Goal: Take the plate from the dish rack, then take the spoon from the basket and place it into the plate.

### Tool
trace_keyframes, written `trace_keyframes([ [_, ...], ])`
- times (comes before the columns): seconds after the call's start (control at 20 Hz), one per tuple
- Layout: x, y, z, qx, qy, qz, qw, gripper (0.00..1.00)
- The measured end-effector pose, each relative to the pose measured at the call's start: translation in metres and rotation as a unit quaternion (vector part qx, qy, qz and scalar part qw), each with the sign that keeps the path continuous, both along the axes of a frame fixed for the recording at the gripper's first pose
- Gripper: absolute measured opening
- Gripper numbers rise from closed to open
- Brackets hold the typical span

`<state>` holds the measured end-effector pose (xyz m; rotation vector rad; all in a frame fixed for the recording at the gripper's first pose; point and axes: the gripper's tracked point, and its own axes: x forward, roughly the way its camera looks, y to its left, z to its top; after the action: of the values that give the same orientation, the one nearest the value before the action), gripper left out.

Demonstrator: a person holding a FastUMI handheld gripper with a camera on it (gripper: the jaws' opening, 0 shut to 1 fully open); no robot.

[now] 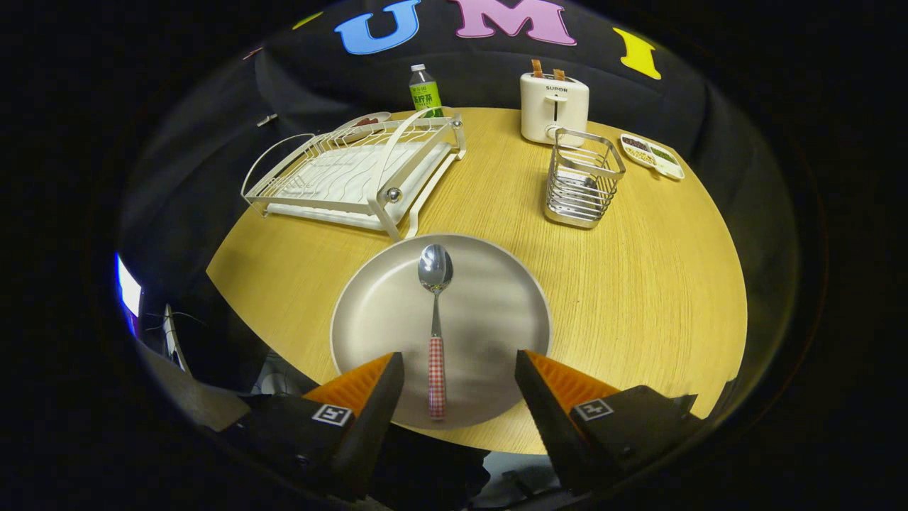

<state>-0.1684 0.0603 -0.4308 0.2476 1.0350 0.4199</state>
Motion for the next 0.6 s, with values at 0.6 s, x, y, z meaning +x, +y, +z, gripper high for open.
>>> trace_keyframes([
  [0.6,0.082,-0.058,0.109,-0.054,-0.141,-0.081,0.985,0.99],
])
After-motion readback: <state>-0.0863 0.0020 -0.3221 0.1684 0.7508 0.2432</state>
